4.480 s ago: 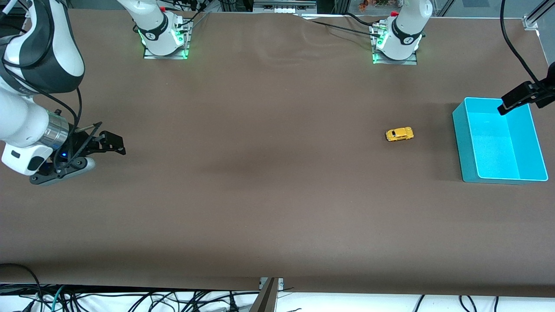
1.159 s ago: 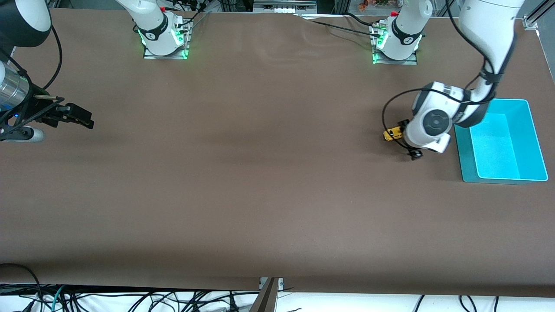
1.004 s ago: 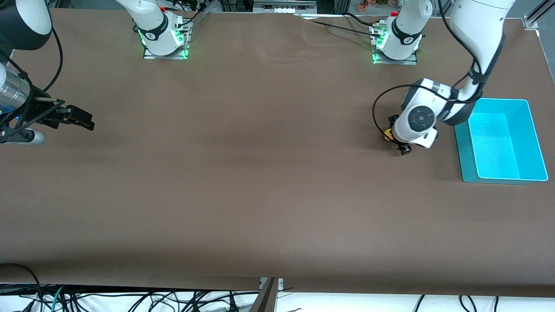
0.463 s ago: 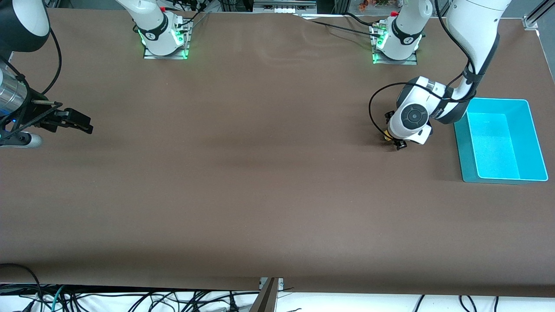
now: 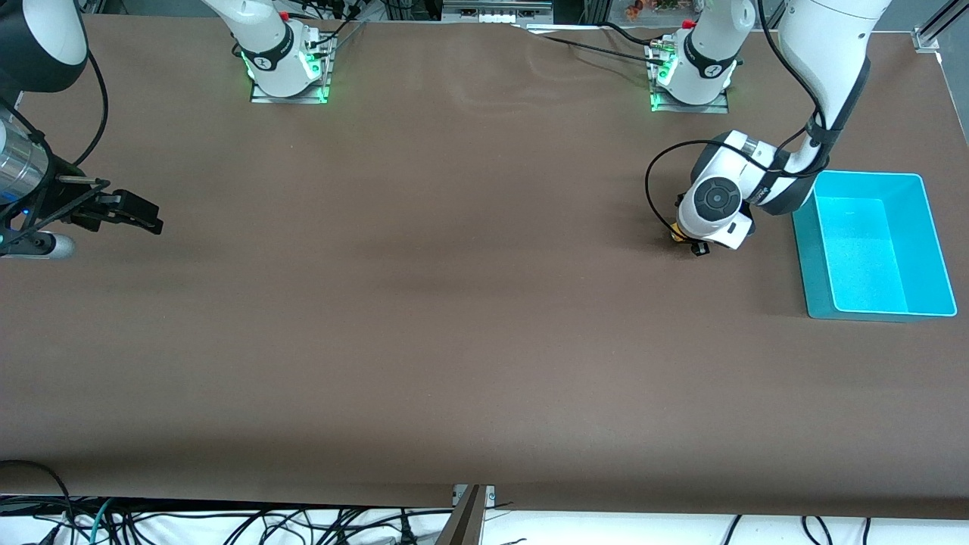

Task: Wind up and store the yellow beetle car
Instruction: 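Lift the car with the left gripper and carry it over the box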

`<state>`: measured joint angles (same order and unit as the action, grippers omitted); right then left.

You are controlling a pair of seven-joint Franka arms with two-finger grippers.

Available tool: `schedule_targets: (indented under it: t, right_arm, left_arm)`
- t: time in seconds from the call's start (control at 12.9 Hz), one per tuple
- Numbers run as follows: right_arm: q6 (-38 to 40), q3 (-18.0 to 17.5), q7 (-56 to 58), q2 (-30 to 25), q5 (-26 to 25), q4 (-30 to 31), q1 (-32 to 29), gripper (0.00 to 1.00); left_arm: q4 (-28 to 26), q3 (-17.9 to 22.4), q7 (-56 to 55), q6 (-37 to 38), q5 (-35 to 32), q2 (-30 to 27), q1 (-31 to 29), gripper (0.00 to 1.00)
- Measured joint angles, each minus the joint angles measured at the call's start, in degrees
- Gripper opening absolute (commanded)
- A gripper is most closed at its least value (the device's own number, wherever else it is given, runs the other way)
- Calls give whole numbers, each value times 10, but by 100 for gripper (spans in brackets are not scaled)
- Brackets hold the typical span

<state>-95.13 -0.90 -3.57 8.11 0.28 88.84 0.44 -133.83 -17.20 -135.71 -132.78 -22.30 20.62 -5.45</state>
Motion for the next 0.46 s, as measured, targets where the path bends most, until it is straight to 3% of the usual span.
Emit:
schedule_targets:
  t: [0.15, 0.46]
  right_arm:
    - [0, 0, 0, 0, 0, 0, 0, 100]
    - [0, 0, 0, 1, 0, 0, 0, 100]
  left_arm:
    - [29, 2, -3, 37, 0, -2, -3, 0]
    - [161, 5, 36, 163, 8, -35, -56, 0]
